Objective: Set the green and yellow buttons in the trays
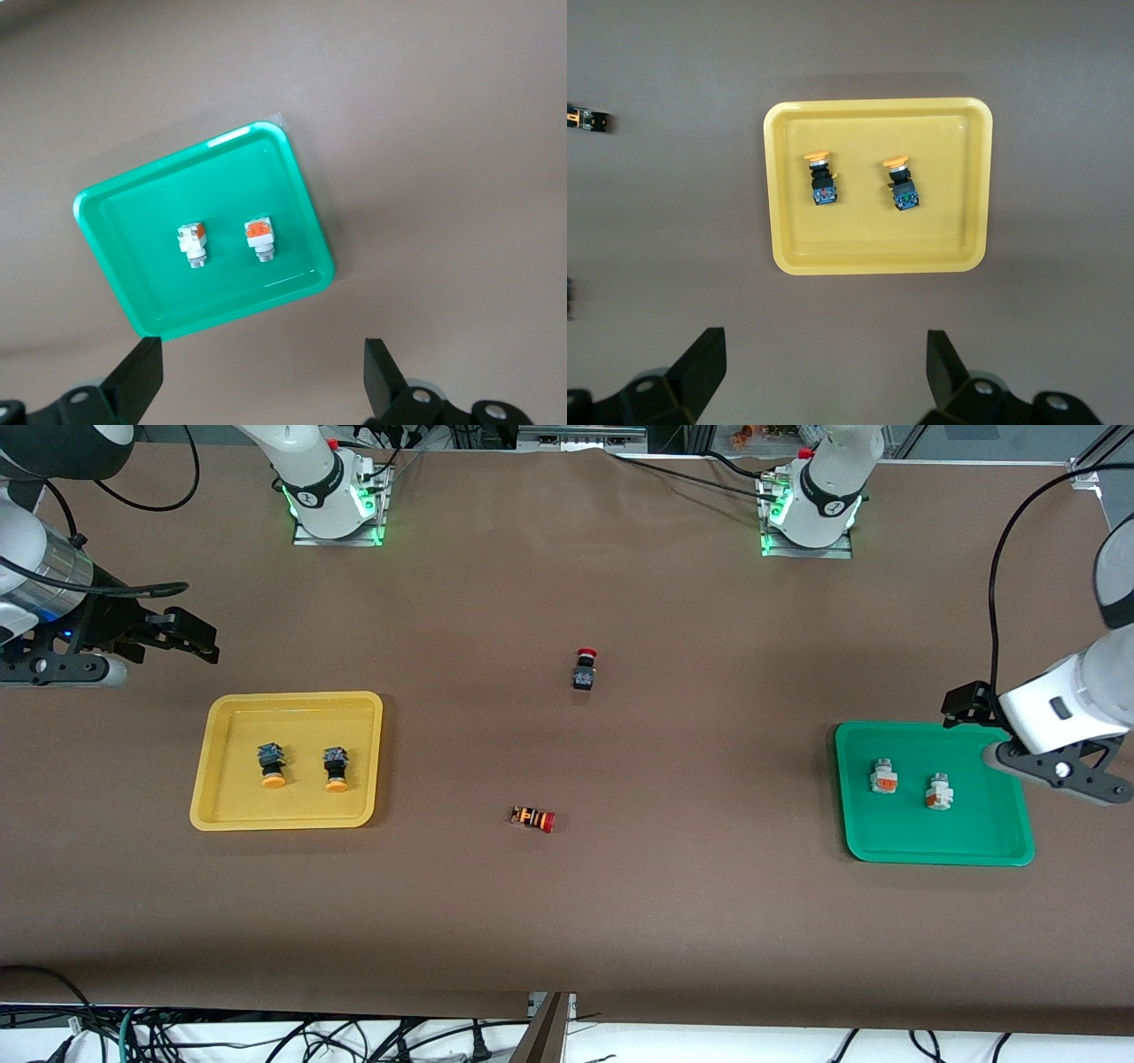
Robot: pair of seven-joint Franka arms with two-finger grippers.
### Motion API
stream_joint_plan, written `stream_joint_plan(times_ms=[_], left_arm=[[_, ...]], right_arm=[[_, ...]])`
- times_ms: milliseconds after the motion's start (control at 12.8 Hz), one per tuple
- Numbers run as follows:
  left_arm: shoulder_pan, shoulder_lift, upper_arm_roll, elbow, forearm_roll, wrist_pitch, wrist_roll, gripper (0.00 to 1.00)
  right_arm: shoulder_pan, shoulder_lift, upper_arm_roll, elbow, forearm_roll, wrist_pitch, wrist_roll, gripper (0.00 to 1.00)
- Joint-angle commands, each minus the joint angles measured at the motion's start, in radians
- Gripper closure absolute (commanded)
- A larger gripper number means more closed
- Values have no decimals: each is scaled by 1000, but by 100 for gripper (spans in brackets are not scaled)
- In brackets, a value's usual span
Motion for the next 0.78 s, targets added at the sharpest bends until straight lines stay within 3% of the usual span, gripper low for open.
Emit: stream_joint_plan(times_ms=[0,78,314,706], left_arm=[[-298,-130,409,-21,-189,-8,-62,0],[-370,-180,512,-75,-230,-7,-109,0],[-437,-361,541,-293,-223,96,-319,0],[-437,-380,541,-320,-216,108,-314,0]], right_arm=[[-10,13,4,32,-7,-30,-36,0],[-12,13,4,35,-7,-30,-37,0],[-13,13,4,35,-8,-31,-54,0],[-12,17,4,35,-8,-30,-86,0]])
